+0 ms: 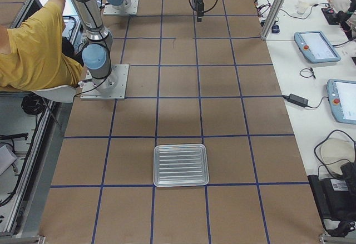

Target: Place bearing gear from tray to pile

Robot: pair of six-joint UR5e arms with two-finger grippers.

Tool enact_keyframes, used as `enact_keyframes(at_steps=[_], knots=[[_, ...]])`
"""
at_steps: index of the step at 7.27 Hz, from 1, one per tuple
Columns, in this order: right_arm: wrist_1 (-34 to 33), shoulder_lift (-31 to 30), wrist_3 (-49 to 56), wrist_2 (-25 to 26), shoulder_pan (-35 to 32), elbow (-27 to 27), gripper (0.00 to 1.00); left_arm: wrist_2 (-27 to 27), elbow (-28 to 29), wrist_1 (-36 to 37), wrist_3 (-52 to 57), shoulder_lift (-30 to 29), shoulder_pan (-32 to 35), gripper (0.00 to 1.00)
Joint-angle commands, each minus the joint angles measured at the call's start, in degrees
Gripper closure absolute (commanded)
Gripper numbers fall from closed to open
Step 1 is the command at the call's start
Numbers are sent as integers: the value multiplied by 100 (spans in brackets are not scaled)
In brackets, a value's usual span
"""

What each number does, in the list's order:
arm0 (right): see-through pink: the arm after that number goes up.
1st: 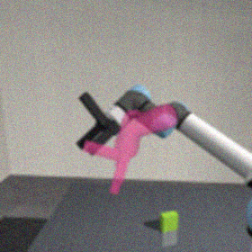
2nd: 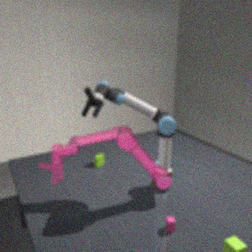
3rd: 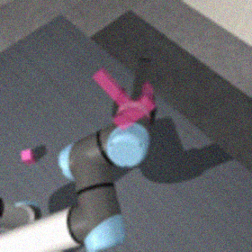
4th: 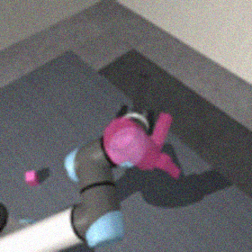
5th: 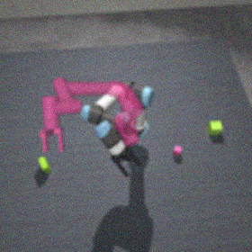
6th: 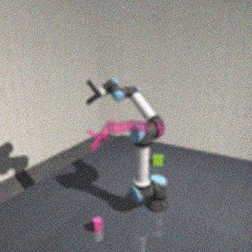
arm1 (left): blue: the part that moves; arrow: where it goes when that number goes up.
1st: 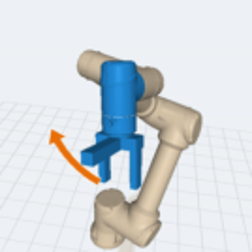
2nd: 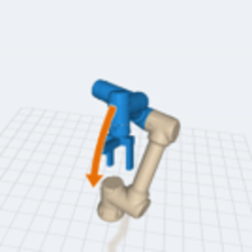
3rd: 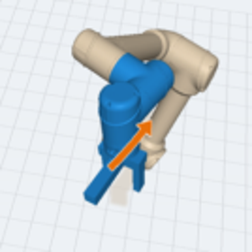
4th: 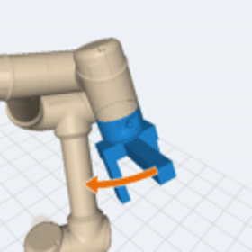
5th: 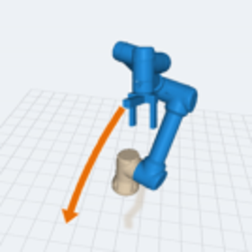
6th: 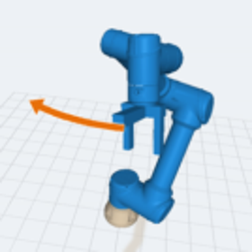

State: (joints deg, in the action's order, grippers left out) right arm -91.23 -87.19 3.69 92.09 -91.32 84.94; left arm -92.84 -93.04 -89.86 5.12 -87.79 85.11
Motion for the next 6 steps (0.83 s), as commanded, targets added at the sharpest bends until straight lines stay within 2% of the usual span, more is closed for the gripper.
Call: enact_keyframes(at_steps=[1,3,4,6], knots=[[-9,0,0,-6,0,-4,0,55,14,3,-28,-2,-3,0],[18,9,-17,-33,26,5,0,117,5,-5,-46,-2,5,0],[18,0,-26,-33,26,5,0,396,-39,3,-237,-28,6,0],[9,0,-26,-24,26,5,0,346,-48,-23,-204,-28,-3,0]])
